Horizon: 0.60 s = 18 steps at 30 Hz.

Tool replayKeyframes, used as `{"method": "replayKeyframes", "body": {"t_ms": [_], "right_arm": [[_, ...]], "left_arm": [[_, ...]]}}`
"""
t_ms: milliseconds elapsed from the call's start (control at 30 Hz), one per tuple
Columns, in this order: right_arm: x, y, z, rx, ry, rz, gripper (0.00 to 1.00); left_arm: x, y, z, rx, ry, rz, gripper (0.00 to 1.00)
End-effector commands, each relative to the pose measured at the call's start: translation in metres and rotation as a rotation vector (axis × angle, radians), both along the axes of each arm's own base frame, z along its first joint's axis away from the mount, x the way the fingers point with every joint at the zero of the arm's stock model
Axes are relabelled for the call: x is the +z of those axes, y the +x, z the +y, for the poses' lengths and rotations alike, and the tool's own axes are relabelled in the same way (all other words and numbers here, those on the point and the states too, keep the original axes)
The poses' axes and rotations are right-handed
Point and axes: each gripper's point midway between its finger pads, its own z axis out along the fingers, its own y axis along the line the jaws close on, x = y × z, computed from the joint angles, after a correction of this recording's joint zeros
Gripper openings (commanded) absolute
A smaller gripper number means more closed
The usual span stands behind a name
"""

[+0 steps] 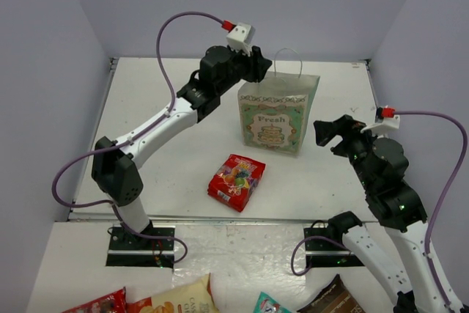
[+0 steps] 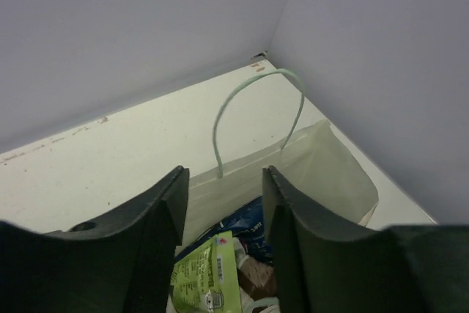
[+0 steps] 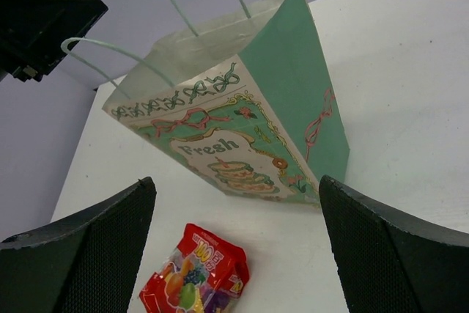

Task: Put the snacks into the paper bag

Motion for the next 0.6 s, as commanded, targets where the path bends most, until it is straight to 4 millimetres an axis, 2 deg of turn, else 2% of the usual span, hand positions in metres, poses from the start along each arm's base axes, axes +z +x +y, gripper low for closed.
{"method": "replayKeyframes", "body": {"t_ms": [0,33,133,200,233,367,467,500,533,567], "right_arm": [[0.001,-0.003,0.001,0.007,0.015,0.001,0.92],[0.001,-0.003,0.002,0.011,0.017,0.001,0.92],[0.002,-0.003,0.004,0.021,0.021,0.004,0.93],[0.001,-0.004,0.006,0.031,0.022,0.012,0.93],[0.0,-0.004,0.006,0.035,0.022,0.017,0.93],[-0.004,-0.01,0.014,0.082,0.04,0.043,0.93],[-0.017,-0.017,0.023,0.128,0.059,0.098,0.94],[-0.02,-0.02,0.025,0.139,0.074,0.109,0.94],[-0.03,-0.023,0.027,0.148,0.076,0.137,0.94],[-0.035,-0.025,0.028,0.156,0.085,0.148,0.94]], "left_arm": [[0.052,-0.011,0.004,-0.018,-0.053,-0.091,0.52],[0.052,-0.011,0.005,-0.016,-0.05,-0.088,0.64],[0.059,-0.014,0.011,0.0,-0.055,-0.093,0.74],[0.071,-0.021,0.017,0.001,-0.067,-0.111,0.76],[0.083,-0.024,0.026,0.03,-0.082,-0.128,0.77],[0.108,-0.035,0.054,0.113,-0.108,-0.151,0.83],[0.113,-0.048,0.078,0.17,-0.089,-0.128,0.89],[0.102,-0.051,0.082,0.174,-0.065,-0.102,0.91],[0.109,-0.061,0.091,0.179,-0.074,-0.109,0.93],[0.103,-0.064,0.095,0.188,-0.065,-0.095,0.95]]}}
